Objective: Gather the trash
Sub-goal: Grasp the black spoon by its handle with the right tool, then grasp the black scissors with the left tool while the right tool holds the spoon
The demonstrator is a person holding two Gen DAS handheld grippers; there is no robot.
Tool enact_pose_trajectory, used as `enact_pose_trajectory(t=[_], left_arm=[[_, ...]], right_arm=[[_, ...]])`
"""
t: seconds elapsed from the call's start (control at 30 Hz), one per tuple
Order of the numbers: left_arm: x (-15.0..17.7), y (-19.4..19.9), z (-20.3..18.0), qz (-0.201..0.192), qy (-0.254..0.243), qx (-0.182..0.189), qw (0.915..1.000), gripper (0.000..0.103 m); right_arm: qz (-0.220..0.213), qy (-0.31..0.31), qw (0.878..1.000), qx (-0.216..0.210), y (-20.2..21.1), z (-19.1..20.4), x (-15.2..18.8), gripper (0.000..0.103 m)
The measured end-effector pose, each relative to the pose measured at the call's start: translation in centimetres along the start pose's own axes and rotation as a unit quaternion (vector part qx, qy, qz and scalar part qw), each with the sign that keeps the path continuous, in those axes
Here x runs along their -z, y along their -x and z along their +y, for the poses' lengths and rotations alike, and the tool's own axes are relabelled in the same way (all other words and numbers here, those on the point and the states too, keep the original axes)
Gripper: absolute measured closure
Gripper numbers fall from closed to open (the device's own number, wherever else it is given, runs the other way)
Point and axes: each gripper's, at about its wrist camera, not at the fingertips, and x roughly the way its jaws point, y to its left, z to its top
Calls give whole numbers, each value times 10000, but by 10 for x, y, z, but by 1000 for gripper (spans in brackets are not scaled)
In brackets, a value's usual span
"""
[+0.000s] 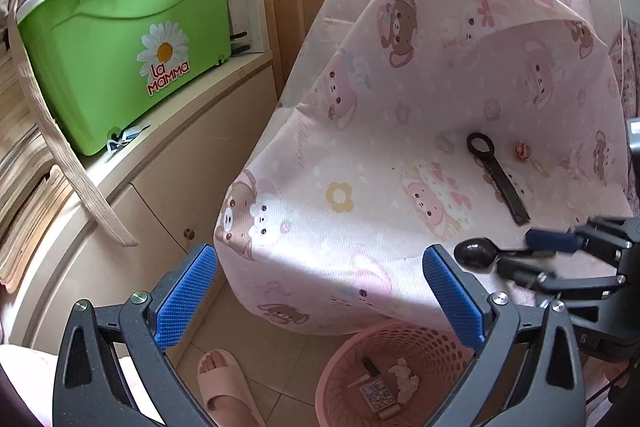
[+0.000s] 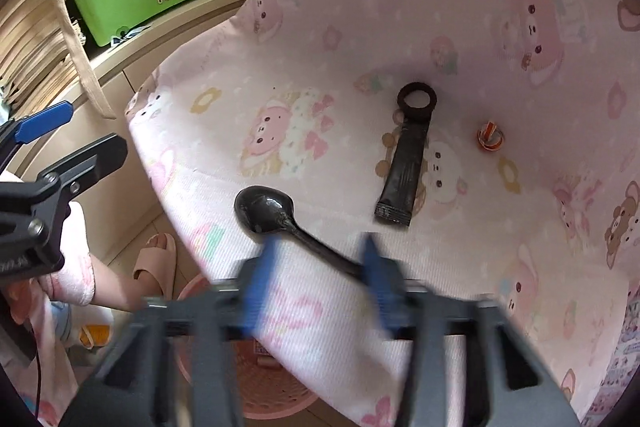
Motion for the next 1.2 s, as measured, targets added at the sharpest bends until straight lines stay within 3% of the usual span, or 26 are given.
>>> enact_pose_trajectory(t=[0.07,0.2,0.37,0.6,0.7,0.83,0.97,1.07,1.2], left_arm=[[0,0,0,-17,-22,-41,10000,1],[2,1,-2,-48,-69,-52,10000,1],[2,2,-3,-78,-90,-53,9999,1],[1,1,-13,-79,-69,65,9999,1],[2,-1,-25,-160,-231,52,9996,1],[3,-3,-44,-234,-444,88,9987,1],[-6,-13,-72,57,-682,-31,9976,1],[-18,-15,-95,24,-796,326,9963,1],[-38,-25,-127,273,-608,838,9942,2]], right_arm=[[-3,-1,10000,-91,2,0,1,96],[-113,-153,9988,-460,12,-2,6,97],[-623,-233,9967,-462,42,-1,3,97],[-1052,-980,9896,84,72,-38,7,97],[-1077,-1184,9870,176,79,-52,7,97],[-1136,-1607,9786,609,87,-73,11,97],[-1154,-2011,9685,912,94,-95,13,97],[-1190,-2255,9625,929,100,-111,15,97],[-1166,-2480,9499,1501,104,-124,19,97]])
